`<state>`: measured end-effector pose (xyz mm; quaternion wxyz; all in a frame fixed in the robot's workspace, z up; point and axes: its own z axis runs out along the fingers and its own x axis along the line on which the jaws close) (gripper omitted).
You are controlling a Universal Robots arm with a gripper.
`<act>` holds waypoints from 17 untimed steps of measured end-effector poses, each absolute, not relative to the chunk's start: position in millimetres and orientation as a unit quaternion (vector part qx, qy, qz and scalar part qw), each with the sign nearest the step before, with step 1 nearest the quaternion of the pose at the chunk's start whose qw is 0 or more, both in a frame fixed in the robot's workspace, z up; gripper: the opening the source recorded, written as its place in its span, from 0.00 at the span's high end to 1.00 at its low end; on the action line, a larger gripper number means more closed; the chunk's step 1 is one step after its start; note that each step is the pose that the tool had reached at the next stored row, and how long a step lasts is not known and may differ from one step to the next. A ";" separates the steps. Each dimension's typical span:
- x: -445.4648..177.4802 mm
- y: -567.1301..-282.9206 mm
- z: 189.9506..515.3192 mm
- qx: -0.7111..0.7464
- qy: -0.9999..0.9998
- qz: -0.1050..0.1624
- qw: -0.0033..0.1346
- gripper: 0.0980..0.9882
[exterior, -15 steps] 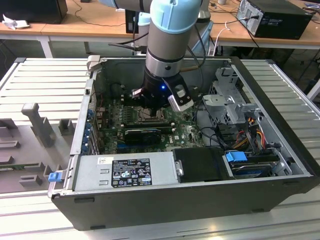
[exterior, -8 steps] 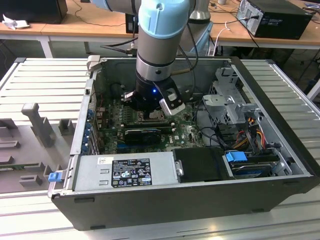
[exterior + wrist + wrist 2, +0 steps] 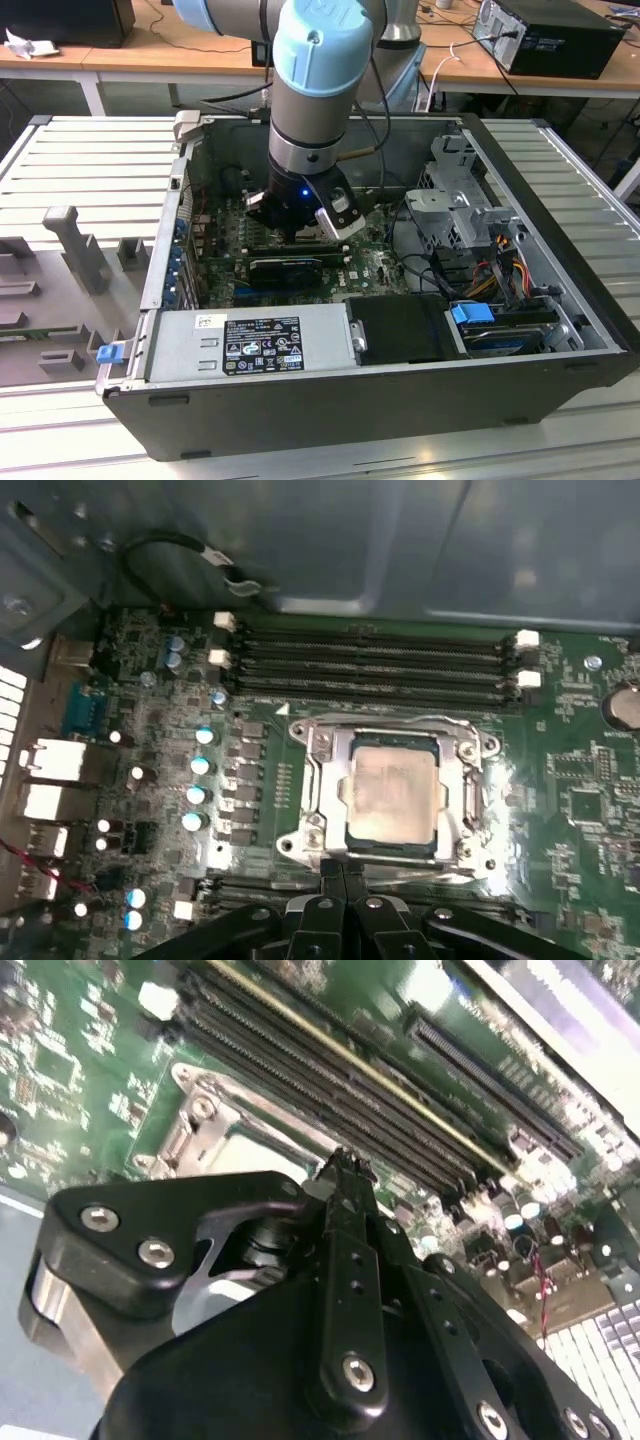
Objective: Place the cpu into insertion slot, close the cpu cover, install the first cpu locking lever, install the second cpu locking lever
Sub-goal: 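Install the second cpu locking lever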
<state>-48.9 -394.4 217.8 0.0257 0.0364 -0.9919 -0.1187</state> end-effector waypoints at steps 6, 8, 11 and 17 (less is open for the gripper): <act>-58.3 -400.5 216.8 0.036 -0.991 -0.127 0.025 0.99; -59.0 -401.0 215.9 0.037 -0.991 -0.128 0.025 0.99; -61.8 -401.2 213.4 0.037 -0.991 -0.130 0.025 0.99; -63.4 -403.7 208.4 0.037 -0.988 -0.148 0.025 0.99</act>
